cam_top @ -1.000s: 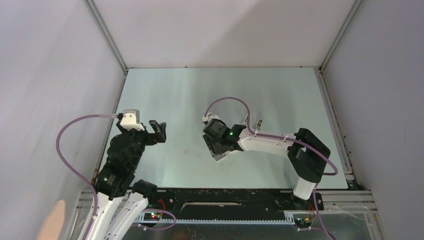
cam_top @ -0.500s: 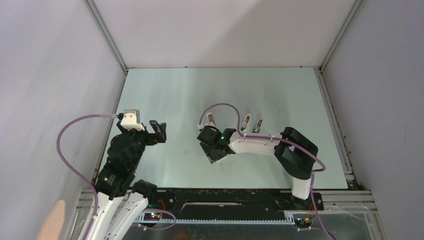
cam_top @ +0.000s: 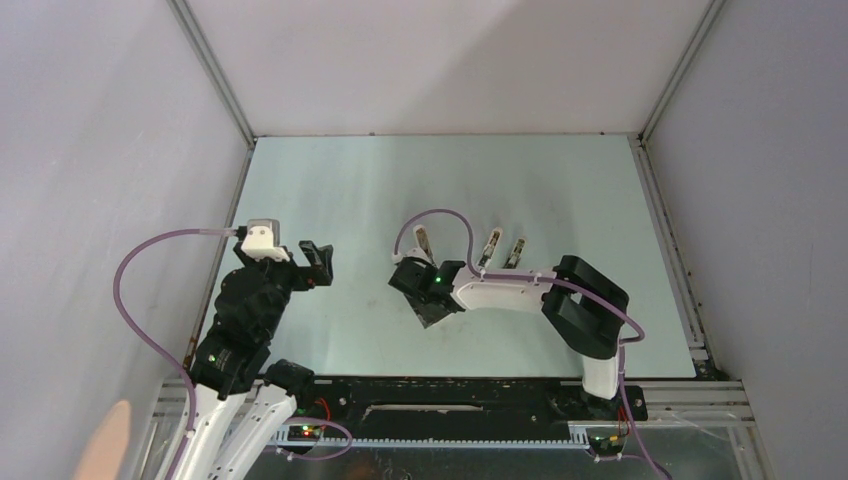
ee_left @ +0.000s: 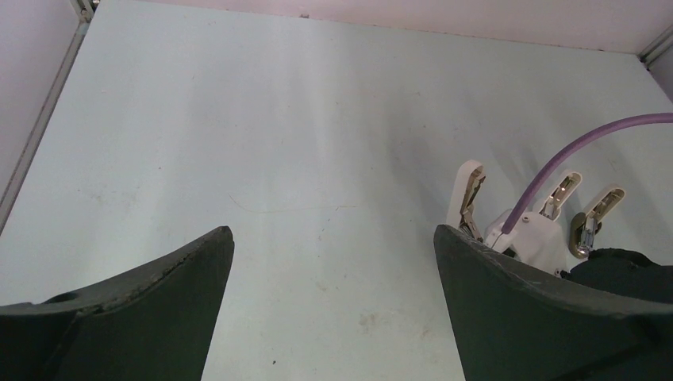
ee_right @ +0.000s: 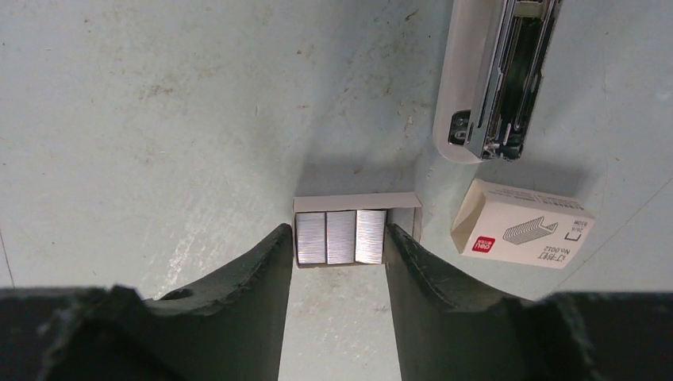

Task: Load the staples into the stapler

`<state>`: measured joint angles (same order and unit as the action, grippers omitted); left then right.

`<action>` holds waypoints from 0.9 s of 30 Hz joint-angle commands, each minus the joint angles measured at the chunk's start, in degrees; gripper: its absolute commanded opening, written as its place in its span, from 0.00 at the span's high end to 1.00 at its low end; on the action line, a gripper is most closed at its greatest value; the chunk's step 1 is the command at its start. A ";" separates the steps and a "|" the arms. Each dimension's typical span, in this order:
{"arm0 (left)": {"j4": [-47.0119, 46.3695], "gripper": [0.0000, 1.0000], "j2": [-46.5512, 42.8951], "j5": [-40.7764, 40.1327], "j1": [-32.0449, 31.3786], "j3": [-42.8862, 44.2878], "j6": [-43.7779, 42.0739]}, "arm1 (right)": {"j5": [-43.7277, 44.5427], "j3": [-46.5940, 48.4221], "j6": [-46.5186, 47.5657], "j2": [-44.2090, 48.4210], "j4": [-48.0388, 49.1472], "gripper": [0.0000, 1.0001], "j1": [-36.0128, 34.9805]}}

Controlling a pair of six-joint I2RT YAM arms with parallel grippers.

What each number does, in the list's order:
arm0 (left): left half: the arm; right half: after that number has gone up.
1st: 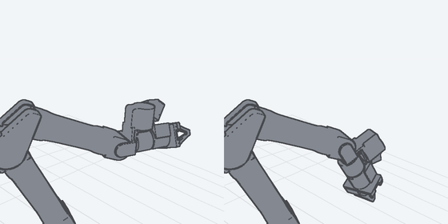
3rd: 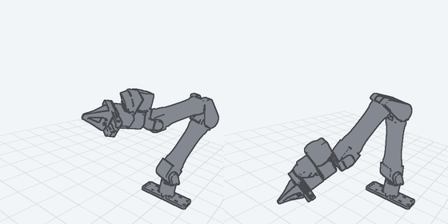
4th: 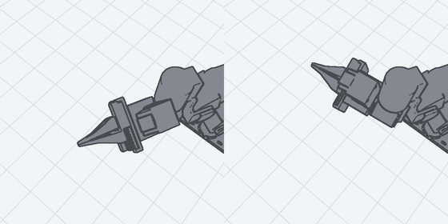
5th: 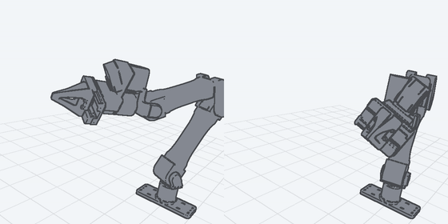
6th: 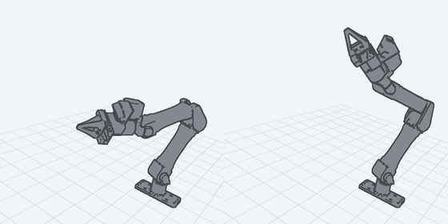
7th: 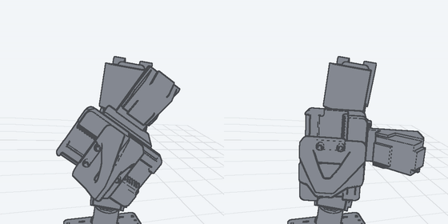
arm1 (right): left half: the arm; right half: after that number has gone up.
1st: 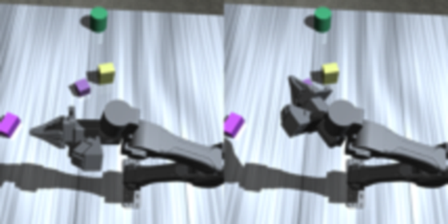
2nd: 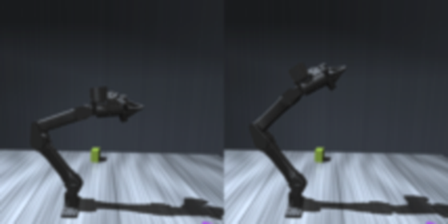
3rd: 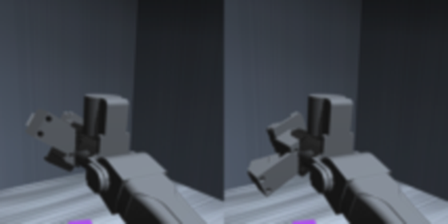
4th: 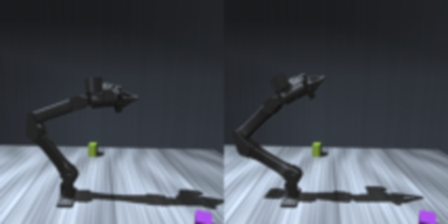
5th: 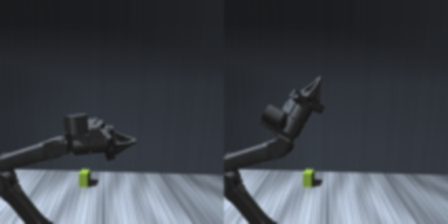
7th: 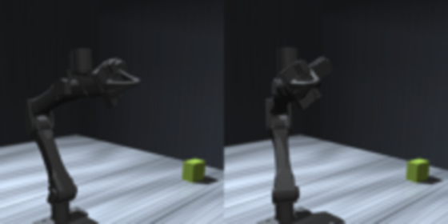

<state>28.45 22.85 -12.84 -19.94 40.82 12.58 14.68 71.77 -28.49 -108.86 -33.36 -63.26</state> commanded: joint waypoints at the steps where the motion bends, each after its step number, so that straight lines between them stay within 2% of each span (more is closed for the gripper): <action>1: -1.19 0.00 -0.26 0.76 0.52 -0.12 0.31 | 4.08 3.62 0.04 -0.49 -2.04 0.56 -1.96; 3: -1.12 0.00 -0.26 0.80 0.52 -0.15 0.30 | 5.98 4.54 0.59 -0.57 -3.13 0.60 -2.94; 7: -1.25 0.00 -0.35 0.80 0.52 -0.13 0.34 | 8.92 6.56 1.20 -0.95 -5.38 0.60 -4.85; 18: -1.23 0.00 -0.35 1.08 0.52 -0.22 0.34 | 8.91 7.65 1.51 0.02 -7.28 0.45 -5.33; 24: -1.16 0.00 -0.18 1.18 0.52 -0.21 0.34 | 6.90 7.66 2.10 0.21 -6.97 0.44 -4.01; 27: -1.19 0.00 -0.16 1.14 0.52 -0.18 0.34 | 5.24 7.18 2.45 0.85 -6.21 0.47 -3.27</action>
<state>28.45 22.83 -12.67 -19.94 40.82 12.58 21.21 77.43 -26.48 -109.73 -40.07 -67.61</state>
